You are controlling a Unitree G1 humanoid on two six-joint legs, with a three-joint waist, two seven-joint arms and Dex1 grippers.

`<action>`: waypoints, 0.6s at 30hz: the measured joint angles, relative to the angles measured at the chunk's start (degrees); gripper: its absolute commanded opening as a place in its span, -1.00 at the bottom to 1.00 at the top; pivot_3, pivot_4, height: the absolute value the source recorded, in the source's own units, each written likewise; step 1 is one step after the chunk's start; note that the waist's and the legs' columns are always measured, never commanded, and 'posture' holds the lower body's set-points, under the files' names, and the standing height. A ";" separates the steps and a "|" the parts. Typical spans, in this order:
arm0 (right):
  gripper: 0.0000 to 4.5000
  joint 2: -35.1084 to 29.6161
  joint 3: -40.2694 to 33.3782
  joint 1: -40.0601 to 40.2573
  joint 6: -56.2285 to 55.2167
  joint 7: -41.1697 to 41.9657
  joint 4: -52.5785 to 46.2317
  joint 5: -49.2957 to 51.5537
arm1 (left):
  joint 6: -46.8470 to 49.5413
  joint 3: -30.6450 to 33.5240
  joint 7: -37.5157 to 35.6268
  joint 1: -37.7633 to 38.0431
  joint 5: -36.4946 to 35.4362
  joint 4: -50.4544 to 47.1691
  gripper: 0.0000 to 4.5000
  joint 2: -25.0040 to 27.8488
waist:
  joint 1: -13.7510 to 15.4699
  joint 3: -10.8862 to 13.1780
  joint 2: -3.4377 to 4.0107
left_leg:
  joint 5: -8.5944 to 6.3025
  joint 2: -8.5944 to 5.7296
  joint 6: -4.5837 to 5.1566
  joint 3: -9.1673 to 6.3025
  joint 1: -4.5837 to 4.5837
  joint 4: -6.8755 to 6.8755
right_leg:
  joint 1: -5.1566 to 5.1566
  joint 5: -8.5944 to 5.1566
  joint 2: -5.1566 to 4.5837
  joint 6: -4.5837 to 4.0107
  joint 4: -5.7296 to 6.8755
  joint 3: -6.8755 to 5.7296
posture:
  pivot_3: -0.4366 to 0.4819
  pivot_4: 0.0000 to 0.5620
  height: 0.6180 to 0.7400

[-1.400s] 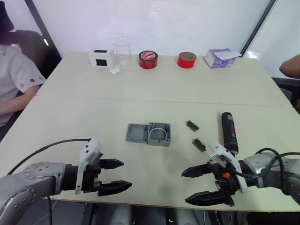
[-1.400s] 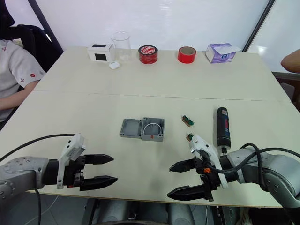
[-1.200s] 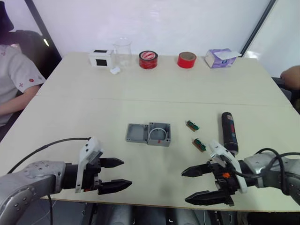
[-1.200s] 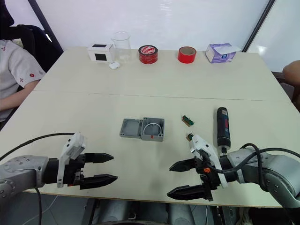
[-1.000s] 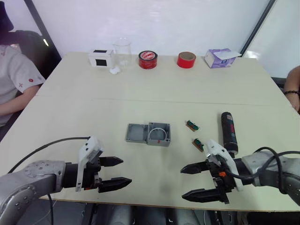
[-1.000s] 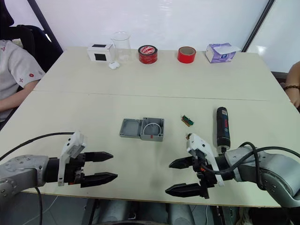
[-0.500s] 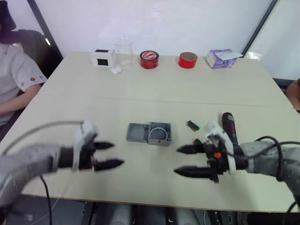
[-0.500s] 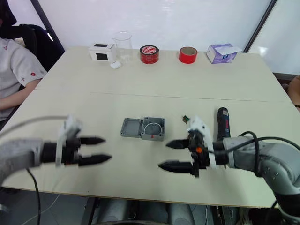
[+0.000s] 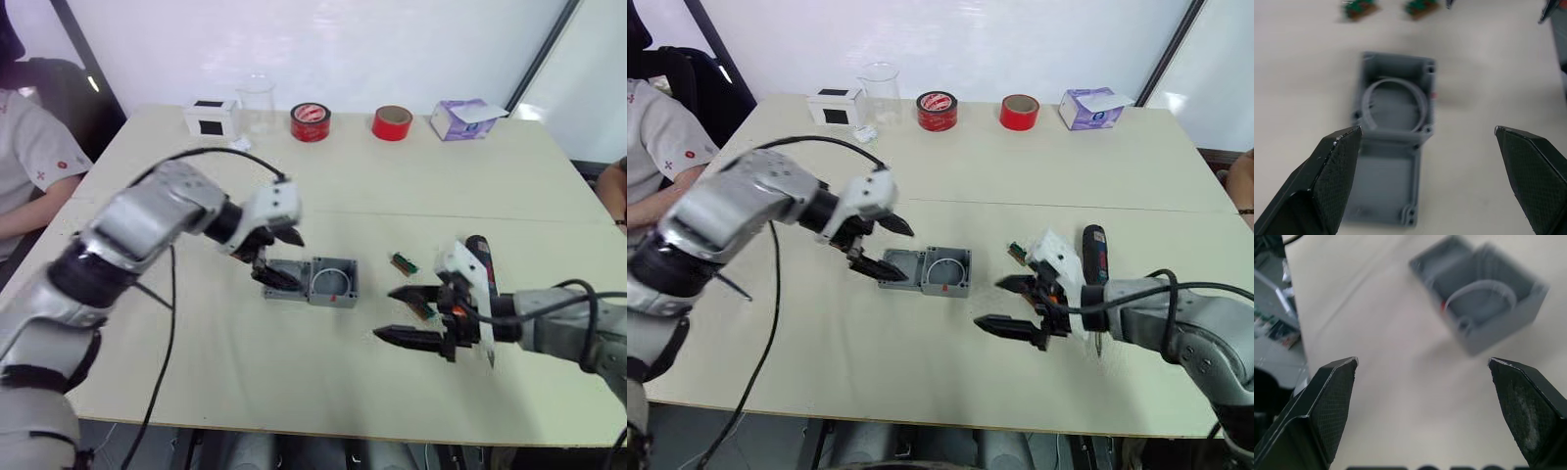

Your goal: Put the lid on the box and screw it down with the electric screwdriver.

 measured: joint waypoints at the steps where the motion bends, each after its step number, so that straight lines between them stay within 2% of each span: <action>1: 1.00 -0.04 -0.26 0.78 -0.09 0.31 -0.71 -0.11 | -0.95 -1.07 -0.93 -0.21 1.20 0.38 0.98 -0.95 | -0.07 0.01 -0.01 | 0.00 0.04 0.00 -0.01 0.00 0.01 | -0.01 0.00 0.03 0.00 0.02 0.00 | -0.05 -0.47 1.00; 8: 1.00 1.58 -1.76 6.99 -2.83 -1.37 -4.19 -3.98 | -6.66 -8.53 -4.31 -1.56 11.18 7.87 0.98 -10.70 | 0.21 0.01 -0.02 | 0.00 0.03 0.01 -0.08 -0.04 0.15 | 0.01 0.00 0.02 -0.01 0.06 0.01 | -0.05 -0.47 1.00; 13: 1.00 2.62 -2.92 9.36 -3.82 -2.14 -5.29 -4.51 | -7.29 -9.09 -4.67 -1.60 14.93 10.31 0.98 -14.07 | 0.12 0.01 -0.02 | -0.02 0.04 0.04 -0.22 -0.02 0.15 | 0.00 0.00 0.01 0.00 0.08 0.03 | -0.05 -0.47 1.00; 15: 1.00 3.28 -2.98 9.55 -4.10 -2.74 -5.81 -4.61 | -7.53 -9.45 -5.04 -1.60 16.63 10.96 0.75 -15.33 | 0.15 0.01 -0.02 | -0.02 0.04 0.04 -0.24 -0.01 0.16 | 0.00 0.00 0.02 0.00 0.10 0.02 | -0.05 -0.47 1.00; 16: 1.00 3.70 -2.97 9.56 -4.15 -2.95 -5.91 -4.63 | -7.66 -9.66 -5.17 -1.59 17.20 11.23 0.70 -15.63 | 0.15 0.01 -0.02 | -0.02 0.04 0.04 -0.24 -0.01 0.16 | 0.00 0.00 0.02 0.00 0.10 0.02 | -0.05 -0.47 1.00; 17: 1.00 4.30 -2.92 9.55 -4.22 -3.33 -5.96 -4.67 | -7.76 -9.91 -5.25 -1.59 18.01 11.60 0.46 -16.01 | 0.15 0.01 -0.02 | -0.02 0.04 0.05 -0.24 -0.02 0.17 | 0.00 0.00 0.02 0.00 0.10 0.02 | -0.05 -0.47 1.00; 18: 1.00 4.82 -2.85 9.51 -4.23 -3.87 -5.98 -4.78 | -7.92 -10.15 -5.37 -1.59 18.76 12.02 0.32 -16.24 | 0.15 0.01 -0.02 | -0.02 0.04 0.04 -0.24 -0.02 0.17 | 0.00 0.00 0.02 0.00 0.10 0.03 | -0.05 -0.47 1.00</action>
